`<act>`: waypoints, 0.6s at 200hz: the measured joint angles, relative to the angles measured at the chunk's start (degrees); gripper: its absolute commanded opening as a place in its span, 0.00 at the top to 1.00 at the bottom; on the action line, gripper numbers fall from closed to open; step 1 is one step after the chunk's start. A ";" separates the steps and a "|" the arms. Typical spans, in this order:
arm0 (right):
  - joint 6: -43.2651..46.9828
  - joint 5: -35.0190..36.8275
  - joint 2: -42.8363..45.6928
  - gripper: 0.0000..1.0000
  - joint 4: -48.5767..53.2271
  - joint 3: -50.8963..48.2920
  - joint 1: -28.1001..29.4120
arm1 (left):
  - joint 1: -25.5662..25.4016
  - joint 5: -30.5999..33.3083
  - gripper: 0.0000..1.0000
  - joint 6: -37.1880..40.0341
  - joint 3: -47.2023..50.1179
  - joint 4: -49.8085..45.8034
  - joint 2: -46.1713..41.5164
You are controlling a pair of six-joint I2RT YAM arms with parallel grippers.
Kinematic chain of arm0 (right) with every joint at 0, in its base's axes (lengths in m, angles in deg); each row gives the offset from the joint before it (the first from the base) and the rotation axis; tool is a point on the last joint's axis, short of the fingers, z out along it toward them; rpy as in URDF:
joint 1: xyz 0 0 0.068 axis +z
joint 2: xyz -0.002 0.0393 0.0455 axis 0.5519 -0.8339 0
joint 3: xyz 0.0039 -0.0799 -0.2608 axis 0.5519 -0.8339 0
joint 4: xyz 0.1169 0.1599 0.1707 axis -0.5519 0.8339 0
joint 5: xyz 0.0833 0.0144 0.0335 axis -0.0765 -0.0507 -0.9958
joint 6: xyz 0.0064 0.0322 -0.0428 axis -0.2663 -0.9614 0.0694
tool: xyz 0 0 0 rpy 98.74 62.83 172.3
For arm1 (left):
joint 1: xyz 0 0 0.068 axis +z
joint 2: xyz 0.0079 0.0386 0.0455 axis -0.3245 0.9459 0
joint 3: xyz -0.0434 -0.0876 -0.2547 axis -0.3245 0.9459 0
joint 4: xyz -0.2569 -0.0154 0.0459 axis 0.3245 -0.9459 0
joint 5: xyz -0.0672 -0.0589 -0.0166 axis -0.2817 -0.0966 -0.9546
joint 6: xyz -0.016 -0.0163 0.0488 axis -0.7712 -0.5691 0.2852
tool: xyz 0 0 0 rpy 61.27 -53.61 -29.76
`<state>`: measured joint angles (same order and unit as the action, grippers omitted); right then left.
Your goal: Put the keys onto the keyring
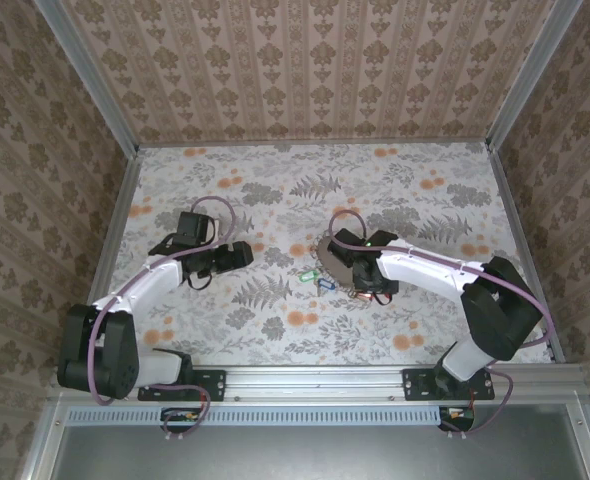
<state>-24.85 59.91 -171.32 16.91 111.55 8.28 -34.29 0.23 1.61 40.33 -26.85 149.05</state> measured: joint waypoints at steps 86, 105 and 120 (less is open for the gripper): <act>-6.14 -22.23 -6.71 0.81 -10.69 8.13 -3.54 | 0.00 -0.98 0.09 0.02 -0.04 -0.07 0.00; -13.94 -25.38 -4.87 0.84 -15.17 3.21 -5.62 | -0.28 -1.73 0.11 0.02 -0.04 0.66 0.00; -20.17 -27.23 -3.63 0.81 -18.80 -1.25 -5.90 | -0.72 -2.10 0.13 0.11 -0.02 1.38 0.00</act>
<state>-45.03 32.67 -174.95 -1.88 110.31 2.38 -35.01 -1.87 1.72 40.31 -25.47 149.05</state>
